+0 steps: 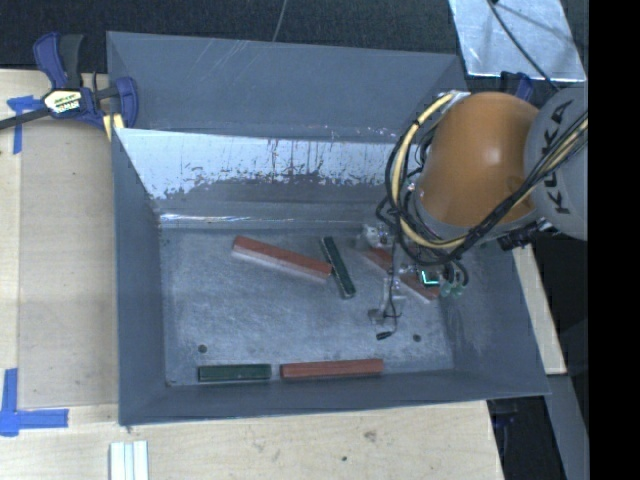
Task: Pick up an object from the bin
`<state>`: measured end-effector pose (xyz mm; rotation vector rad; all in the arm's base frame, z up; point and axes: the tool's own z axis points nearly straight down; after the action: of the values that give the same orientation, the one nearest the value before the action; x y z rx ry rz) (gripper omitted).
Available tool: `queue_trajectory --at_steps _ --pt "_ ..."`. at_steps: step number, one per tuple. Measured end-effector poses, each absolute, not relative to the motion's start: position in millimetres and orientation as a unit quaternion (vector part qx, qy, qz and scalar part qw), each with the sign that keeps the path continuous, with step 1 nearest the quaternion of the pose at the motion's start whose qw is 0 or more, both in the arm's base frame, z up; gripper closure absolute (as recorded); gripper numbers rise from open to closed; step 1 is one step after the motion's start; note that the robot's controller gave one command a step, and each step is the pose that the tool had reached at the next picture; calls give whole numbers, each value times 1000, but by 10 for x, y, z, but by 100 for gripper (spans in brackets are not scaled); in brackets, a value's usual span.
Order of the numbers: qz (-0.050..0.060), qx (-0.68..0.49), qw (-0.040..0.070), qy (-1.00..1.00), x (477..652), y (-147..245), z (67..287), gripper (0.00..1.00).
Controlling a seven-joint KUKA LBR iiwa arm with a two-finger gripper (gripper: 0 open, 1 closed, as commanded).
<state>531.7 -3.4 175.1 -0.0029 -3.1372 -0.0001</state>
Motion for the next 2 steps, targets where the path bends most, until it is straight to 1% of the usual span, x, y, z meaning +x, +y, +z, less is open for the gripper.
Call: queue_trajectory --at_steps 1,2 --pt "0 -1 -2 -1000 5336 -34 1787 0" --pt "0 2 -4 -1000 5949 421 1417 0"
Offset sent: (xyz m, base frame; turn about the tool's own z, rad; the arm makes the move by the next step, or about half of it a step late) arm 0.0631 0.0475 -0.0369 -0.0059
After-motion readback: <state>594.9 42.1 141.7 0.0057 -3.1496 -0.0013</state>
